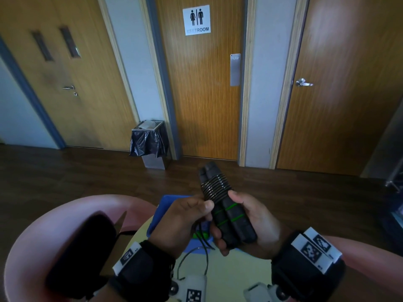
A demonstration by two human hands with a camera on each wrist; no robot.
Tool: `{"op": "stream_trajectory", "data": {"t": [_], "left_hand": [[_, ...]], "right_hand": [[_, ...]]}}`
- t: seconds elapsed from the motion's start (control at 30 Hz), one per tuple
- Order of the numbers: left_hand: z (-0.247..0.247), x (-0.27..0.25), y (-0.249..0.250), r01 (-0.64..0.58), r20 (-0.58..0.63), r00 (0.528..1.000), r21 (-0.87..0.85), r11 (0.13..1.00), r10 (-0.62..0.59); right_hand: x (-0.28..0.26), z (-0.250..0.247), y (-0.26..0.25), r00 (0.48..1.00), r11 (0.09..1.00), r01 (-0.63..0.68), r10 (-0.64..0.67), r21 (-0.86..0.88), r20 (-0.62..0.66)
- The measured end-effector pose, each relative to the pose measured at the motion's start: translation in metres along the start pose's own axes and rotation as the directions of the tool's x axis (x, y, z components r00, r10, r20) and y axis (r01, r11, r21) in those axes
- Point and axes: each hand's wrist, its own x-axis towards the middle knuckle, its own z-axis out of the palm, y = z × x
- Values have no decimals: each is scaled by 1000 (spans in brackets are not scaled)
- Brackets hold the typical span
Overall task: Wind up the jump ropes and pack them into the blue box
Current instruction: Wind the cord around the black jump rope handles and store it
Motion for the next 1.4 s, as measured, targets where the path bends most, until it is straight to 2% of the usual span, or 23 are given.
{"op": "stream_trajectory", "data": {"t": [0.27,0.4,0.47,0.53,0.6,0.67,0.73,0.8,0.87,0.97,1.07,1.17,1.3,1.4], "left_hand": [[-10,3,-15,15,-114,993,131,991,0],[9,-1,-11,0,-50,999,-150,989,-7],[16,-1,-11,-7,-92,996,-182,983,-10],[17,0,-12,-8,-210,978,-86,996,-10],[15,1,-12,-15,-353,935,27,1000,23],[11,0,-11,-20,-462,882,157,987,91],[8,0,-8,-9,-503,850,282,959,156],[7,1,-7,-2,-511,840,334,943,183],[7,3,-3,-2,-522,834,322,947,179],[2,2,2,-26,-466,860,364,931,206],[-9,-4,4,-129,-327,910,360,924,255],[-26,-5,-5,-203,-212,945,214,956,248],[-23,-7,-3,-211,-135,968,17,977,211],[-14,-11,3,-171,-57,985,-168,971,164]], "right_hand": [[0,0,-6,987,988,-150,147,34,60],[5,1,-5,989,991,-124,120,41,85],[8,-1,-2,990,993,-107,102,57,95],[8,-3,-2,991,993,-114,110,43,80],[6,-3,-5,992,991,-128,129,-36,10],[7,-3,-9,980,979,-119,90,-164,-176],[9,-4,-11,945,956,-73,-25,-285,-325],[13,0,-11,942,914,-25,-115,-405,-316],[16,5,-9,958,890,8,-137,-455,-251],[15,7,-9,968,914,81,-167,-397,-187],[10,9,-16,982,943,99,-144,-317,-121],[7,19,-17,991,972,127,-134,-196,-24],[11,28,-12,993,997,68,-63,-42,96],[16,31,-9,987,1000,14,-17,24,158]]}}
